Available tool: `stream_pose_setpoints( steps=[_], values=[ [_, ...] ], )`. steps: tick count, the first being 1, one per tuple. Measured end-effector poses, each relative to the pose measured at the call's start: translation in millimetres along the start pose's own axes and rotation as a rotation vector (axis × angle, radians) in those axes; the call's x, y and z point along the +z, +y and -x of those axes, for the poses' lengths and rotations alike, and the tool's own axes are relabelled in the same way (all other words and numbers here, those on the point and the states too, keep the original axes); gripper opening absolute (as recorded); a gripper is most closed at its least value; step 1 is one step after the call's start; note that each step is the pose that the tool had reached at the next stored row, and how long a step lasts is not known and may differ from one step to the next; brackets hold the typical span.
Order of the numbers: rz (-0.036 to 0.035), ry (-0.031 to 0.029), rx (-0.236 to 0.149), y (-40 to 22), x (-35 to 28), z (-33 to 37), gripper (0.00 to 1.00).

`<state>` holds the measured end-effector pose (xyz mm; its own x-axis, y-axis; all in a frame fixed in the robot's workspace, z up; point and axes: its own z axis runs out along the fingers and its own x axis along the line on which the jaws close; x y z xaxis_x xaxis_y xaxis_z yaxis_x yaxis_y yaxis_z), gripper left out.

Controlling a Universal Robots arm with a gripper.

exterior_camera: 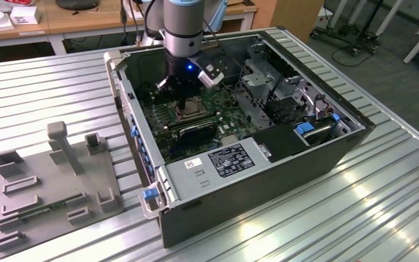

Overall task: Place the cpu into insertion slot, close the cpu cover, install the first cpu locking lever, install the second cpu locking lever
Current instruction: 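Close the cpu cover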

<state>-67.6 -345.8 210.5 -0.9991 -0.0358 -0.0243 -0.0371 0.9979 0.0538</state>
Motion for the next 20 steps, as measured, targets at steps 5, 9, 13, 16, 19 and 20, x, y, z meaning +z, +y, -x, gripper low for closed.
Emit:
stream_pose_setpoints(
  steps=[5, 9, 13, 16, 19, 20],
  values=[
    [-0.0002, 0.0001, 0.000, -0.1, 1.5, -1.1, 0.11],
    [-0.0001, -0.0006, 0.000, 1.0, 2.8, -1.7, 0.11],
    [-0.0001, -0.0009, 0.000, 1.5, 5.0, -2.0, 0.11],
    [-0.0002, -0.0009, 0.000, 1.4, 6.4, -2.1, 0.11],
    [-0.0002, -0.0009, 0.000, 1.5, 6.5, -2.1, 0.11],
    [-0.0001, -0.0010, 0.000, 1.5, 6.6, -2.1, 0.11]
  ],
)
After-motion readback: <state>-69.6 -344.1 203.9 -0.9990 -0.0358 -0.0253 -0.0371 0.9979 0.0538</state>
